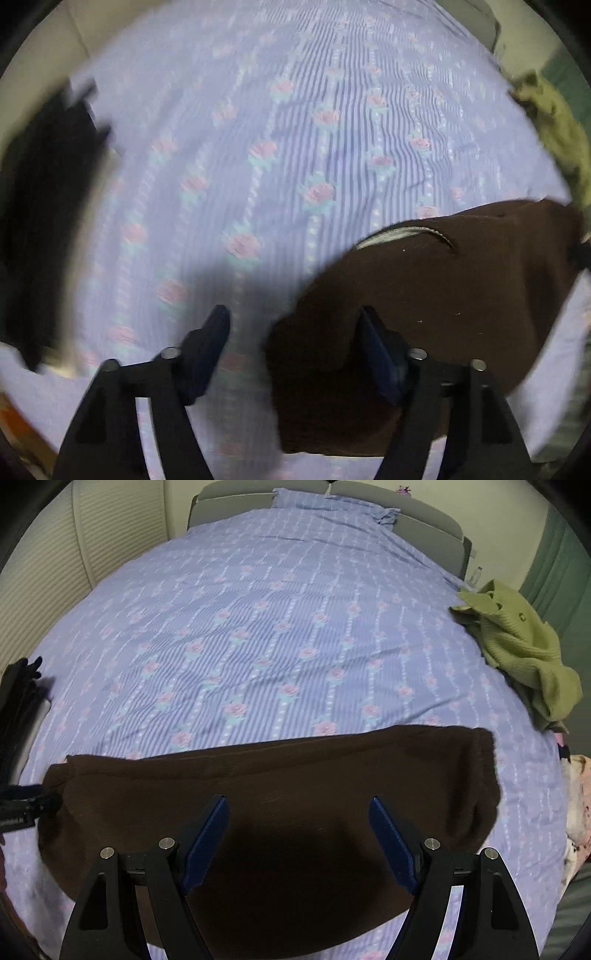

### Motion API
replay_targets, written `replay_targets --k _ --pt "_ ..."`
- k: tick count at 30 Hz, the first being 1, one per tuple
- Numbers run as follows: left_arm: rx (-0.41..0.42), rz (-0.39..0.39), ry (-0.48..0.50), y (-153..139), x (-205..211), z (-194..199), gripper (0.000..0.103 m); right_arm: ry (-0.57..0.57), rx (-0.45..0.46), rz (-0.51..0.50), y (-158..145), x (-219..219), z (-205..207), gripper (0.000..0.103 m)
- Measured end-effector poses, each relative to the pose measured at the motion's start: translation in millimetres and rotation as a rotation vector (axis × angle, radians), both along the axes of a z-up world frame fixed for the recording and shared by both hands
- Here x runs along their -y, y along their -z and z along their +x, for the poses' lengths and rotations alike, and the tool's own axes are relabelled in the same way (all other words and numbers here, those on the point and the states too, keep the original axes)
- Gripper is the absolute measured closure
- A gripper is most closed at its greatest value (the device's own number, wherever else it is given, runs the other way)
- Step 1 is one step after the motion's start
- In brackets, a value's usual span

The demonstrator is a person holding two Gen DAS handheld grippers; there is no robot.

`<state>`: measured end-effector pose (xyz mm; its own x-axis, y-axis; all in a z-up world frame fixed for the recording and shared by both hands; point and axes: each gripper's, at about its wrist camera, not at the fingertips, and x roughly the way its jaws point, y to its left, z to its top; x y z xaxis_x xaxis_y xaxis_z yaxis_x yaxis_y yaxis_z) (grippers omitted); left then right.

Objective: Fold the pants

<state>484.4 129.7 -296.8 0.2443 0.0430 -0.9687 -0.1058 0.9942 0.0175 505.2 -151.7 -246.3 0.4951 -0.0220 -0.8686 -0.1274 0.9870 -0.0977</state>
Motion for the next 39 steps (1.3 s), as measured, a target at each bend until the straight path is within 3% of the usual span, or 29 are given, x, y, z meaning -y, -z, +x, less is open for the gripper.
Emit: replay_targets --k 3,5,7,11,13,17,20,24,26,27,28,29,30,34,39 --pt "0.120 0.116 0.085 -42 28 -6 0.027 0.014 0.040 -0.008 -11 18 1 0.024" --pt "0.214 0.090 0.195 -70 50 -7 0.015 0.022 0.078 -0.015 -21 38 -2 0.024" --pt "0.253 0.023 0.342 -87 78 1 0.012 0.031 0.103 -0.018 -28 59 -3 0.024" --pt "0.205 -0.115 0.568 -80 138 39 0.014 0.099 0.107 -0.006 -28 111 0 0.024" --pt "0.132 -0.145 0.624 -57 164 64 0.026 0.170 0.094 0.006 -23 138 2 0.024" --pt "-0.010 -0.165 0.660 -13 196 95 0.031 0.298 0.056 0.068 -5 182 -4 0.024" --pt "-0.071 -0.171 0.663 5 208 97 0.034 0.314 0.043 0.097 11 193 -10 0.024" --pt "-0.109 -0.157 0.685 24 213 98 0.050 0.344 0.012 0.167 35 207 -6 0.024" --pt "-0.116 -0.153 0.673 31 213 99 0.062 0.357 0.005 0.201 42 210 0 0.027" --pt "-0.115 -0.146 0.665 34 213 100 0.076 0.359 0.002 0.218 46 211 4 0.030" --pt "-0.109 -0.140 0.654 35 214 100 0.085 0.357 -0.006 0.234 50 211 9 0.042" --pt "-0.105 -0.157 0.638 33 213 102 0.087 0.355 -0.018 0.245 53 211 12 0.068" --pt "-0.097 -0.167 0.621 30 212 104 0.089 0.358 -0.040 0.254 56 211 16 0.080" --pt "0.009 -0.169 0.592 5 215 106 0.090 0.408 -0.003 0.260 46 220 11 0.086" --pt "-0.050 -0.137 0.531 31 226 126 0.089 0.476 -0.056 0.280 60 236 21 0.086"
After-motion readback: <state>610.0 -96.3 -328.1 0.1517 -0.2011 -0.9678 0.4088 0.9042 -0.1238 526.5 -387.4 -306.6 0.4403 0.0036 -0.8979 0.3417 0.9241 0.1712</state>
